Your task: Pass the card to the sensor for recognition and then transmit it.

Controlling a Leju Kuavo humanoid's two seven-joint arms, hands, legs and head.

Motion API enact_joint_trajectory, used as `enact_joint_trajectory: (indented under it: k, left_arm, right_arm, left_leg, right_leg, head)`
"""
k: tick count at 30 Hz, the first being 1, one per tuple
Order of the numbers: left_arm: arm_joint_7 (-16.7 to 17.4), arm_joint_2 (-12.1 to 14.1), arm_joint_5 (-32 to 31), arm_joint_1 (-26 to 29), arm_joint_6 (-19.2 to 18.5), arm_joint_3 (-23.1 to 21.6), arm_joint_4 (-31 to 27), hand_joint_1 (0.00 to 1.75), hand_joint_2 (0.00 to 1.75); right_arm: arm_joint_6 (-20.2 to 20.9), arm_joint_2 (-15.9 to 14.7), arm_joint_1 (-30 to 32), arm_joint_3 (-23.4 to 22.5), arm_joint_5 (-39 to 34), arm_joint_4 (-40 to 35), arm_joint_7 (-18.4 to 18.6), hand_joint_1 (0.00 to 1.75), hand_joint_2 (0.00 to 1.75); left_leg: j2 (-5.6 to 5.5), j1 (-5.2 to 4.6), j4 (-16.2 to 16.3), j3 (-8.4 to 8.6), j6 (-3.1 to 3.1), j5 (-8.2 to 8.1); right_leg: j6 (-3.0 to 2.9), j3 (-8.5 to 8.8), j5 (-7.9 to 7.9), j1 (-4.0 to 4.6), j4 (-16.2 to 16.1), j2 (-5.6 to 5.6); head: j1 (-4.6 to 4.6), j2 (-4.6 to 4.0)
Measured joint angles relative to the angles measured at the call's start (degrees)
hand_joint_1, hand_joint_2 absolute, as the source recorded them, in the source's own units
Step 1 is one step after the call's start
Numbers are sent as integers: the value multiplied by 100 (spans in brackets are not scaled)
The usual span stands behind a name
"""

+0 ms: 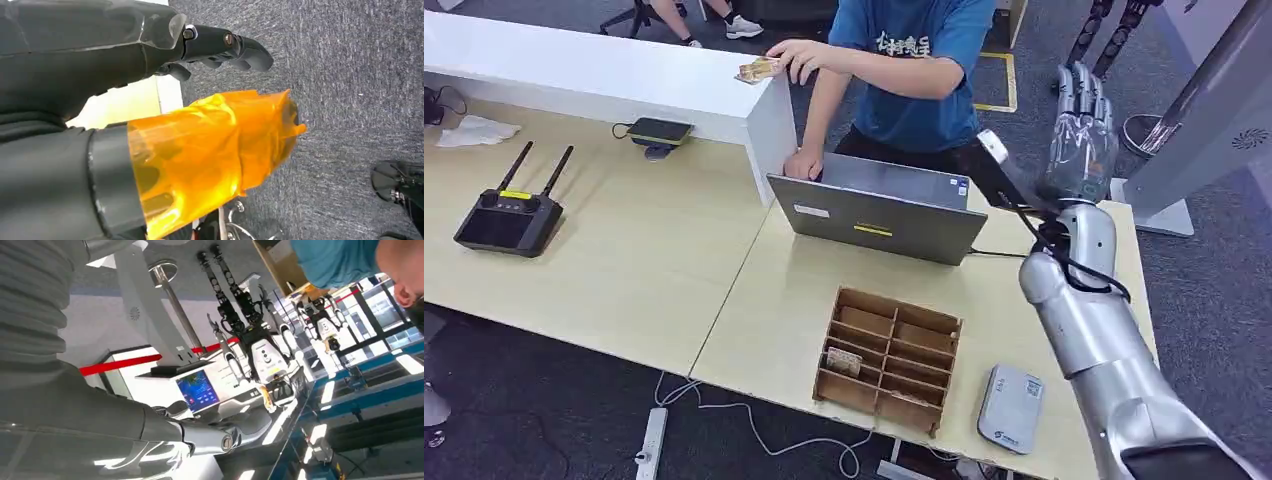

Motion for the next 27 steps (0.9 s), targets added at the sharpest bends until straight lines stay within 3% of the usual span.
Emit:
enact_joint_trajectory:
  k: [24,26,27]
  left_arm:
    - [57,-56,196,0,-26,0,-55,0,0]
    - [258,-366,1141,56,-318,0,-462,0,0]
    - [289,-537,1424,118,-415,2,-696,0,0]
  right_arm:
    - [-59,-9,136,-53,90,-219,-48,0,175]
    - [-502,-17,1300,-420,157,-1256,-756,0,175]
    - [-714,-13,2118,-696,-59,-2159,-1449,0,175]
  left_leg:
    - [1,1,2,11,0,0]
    - [-56,28,-2,49,5,-17]
    - [-91,35,-7,77,9,-34]
  right_leg:
    - [0,-5,0,1,-3,2]
    - [15,61,-27,24,-45,-44]
    - [6,107,-45,31,-62,-82]
  head:
    - [-2,0]
    - [-26,0]
    - [0,0]
